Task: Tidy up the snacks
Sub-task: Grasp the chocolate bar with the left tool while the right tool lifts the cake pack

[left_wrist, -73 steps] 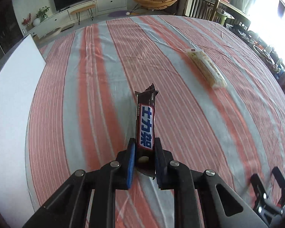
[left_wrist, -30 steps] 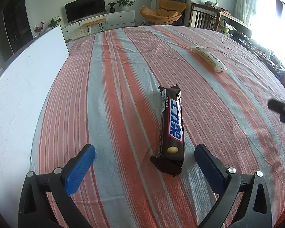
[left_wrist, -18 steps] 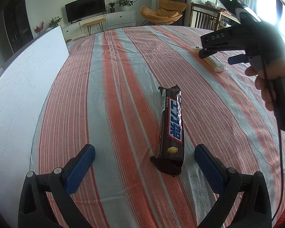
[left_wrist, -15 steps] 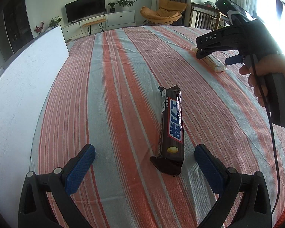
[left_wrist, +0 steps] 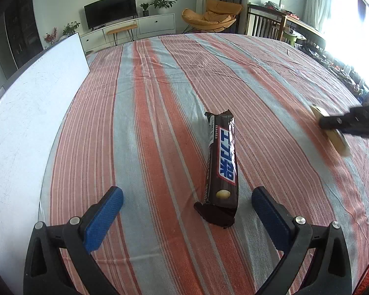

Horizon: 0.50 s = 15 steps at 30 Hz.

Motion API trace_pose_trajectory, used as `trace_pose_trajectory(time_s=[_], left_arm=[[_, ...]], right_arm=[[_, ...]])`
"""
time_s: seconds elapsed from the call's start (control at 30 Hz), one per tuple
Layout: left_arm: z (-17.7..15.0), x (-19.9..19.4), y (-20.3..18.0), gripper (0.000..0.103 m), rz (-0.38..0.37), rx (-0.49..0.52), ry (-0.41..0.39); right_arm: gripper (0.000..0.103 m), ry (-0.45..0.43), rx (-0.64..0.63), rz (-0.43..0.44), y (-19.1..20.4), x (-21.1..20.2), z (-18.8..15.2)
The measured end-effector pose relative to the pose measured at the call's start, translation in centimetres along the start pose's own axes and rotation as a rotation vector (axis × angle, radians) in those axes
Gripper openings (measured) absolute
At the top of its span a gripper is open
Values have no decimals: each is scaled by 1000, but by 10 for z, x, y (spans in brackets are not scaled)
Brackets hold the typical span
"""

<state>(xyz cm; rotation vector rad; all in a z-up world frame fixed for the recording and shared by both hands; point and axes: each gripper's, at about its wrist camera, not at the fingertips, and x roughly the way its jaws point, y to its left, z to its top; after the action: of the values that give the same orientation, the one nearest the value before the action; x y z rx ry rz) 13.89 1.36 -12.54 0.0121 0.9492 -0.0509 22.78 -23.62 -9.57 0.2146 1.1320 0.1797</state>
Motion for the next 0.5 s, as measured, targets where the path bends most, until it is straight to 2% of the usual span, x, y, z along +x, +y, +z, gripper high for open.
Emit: trace_pose_trajectory(time_s=[0.17, 0.3, 0.37, 0.4, 0.43, 0.47, 0.5], left_arm=[[0, 0, 0, 103, -1, 0, 0], [0, 0, 0, 103, -8, 1, 1], [3, 0, 1, 103, -29, 22, 24], [6, 1, 2, 103, -48, 45, 59], [9, 1, 4, 103, -74, 51, 97], [13, 0, 9, 102, -105, 27, 128], [16, -2, 15, 101, -134, -14, 148]], right_arm=[[31, -19, 75, 74, -24, -32, -61], [32, -67, 82, 49, -26, -43, -84], [35, -63, 69, 35, -22, -45, -87], [46, -52, 68, 40, -20, -45, -87], [63, -39, 72, 46, -19, -45, -85], [68, -27, 80, 48, -19, -46, -83], [68, -16, 89, 47, -21, -48, -83]])
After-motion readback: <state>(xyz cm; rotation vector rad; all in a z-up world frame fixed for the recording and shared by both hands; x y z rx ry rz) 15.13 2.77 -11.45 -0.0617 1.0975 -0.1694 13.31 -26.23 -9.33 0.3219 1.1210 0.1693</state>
